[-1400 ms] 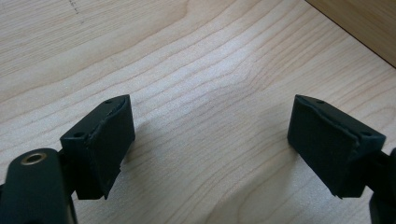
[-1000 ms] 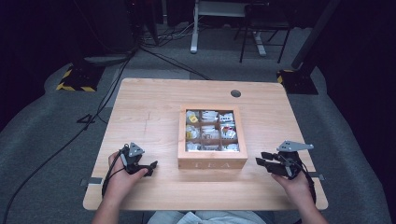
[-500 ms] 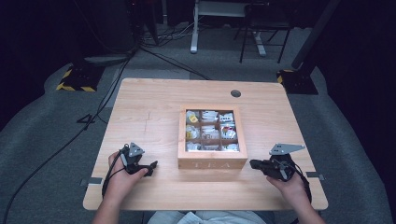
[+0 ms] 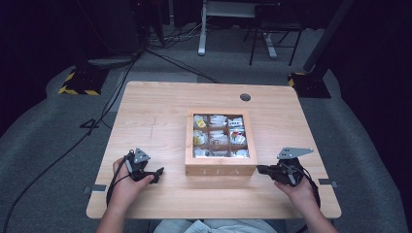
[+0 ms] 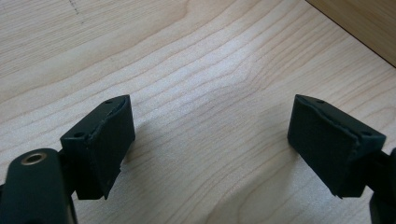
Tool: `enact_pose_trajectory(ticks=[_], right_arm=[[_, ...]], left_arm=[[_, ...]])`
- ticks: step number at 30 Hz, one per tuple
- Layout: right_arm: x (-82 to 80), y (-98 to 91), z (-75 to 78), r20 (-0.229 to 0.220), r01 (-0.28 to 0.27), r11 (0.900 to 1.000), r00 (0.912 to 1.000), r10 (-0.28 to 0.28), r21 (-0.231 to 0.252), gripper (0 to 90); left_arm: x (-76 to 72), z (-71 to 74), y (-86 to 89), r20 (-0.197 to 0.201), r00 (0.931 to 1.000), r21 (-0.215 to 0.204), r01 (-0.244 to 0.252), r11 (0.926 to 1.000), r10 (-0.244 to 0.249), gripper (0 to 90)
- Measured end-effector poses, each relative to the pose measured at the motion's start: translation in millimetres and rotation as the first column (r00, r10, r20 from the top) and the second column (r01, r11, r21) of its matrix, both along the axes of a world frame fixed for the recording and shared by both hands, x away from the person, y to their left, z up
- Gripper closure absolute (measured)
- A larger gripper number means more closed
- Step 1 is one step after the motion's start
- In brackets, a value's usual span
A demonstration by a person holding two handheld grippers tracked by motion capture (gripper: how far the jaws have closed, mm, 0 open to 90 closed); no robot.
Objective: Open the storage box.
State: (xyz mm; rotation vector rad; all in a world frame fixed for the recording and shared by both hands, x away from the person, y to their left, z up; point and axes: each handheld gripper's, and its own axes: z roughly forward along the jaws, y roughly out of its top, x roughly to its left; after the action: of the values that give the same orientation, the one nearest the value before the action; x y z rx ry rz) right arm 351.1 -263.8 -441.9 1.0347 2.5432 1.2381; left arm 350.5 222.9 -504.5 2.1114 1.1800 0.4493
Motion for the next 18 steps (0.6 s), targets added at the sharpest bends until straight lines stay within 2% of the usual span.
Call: enact_pose_trajectory(ticks=[8, 9, 10, 11, 15, 18], right_arm=[[-1.9, 3.5, 0.4, -0.009, -0.011, 0.9998, 0.9999, 0.011, 0.016, 89.8], [-3.8, 3.3, 3.8, 0.013, -0.014, 0.9986, 0.9998, 0.013, 0.051, 89.7], [-3.8, 3.3, 3.8, 0.013, -0.014, 0.9986, 0.9998, 0.013, 0.051, 89.7], [-5.2, 2.9, 13.2, 0.031, 0.006, 0.9971, 0.9995, -0.008, 0.075, 89.8], [-5.4, 2.7, 13.7, 0.021, 0.016, 0.9977, 0.9996, -0.017, 0.066, 89.8], [-4.9, 0.7, 5.9, -0.001, 0.019, 0.9988, 0.9998, -0.019, 0.044, 89.8]], left_arm=[[0.0, 0.0, -0.1, 0.000, 1.0000, 0.000, 0.000, 1.0000, 0.000, 15.4], [0.0, 0.0, -0.1, 0.000, 1.0000, 0.000, 0.000, 1.0000, 0.000, 15.4], [-0.1, 0.0, -0.1, -0.001, 1.0000, 0.000, 0.000, 1.0000, 0.000, 15.4], [0.0, 0.0, 0.0, 0.000, 1.0000, 0.000, 0.000, 1.0000, 0.000, 15.4], [-0.1, 0.0, -0.1, 0.000, 1.0000, 0.000, 0.000, 1.0000, 0.000, 15.4], [0.0, 0.0, 0.0, 0.000, 1.0000, 0.000, 0.000, 1.0000, 0.000, 15.4]])
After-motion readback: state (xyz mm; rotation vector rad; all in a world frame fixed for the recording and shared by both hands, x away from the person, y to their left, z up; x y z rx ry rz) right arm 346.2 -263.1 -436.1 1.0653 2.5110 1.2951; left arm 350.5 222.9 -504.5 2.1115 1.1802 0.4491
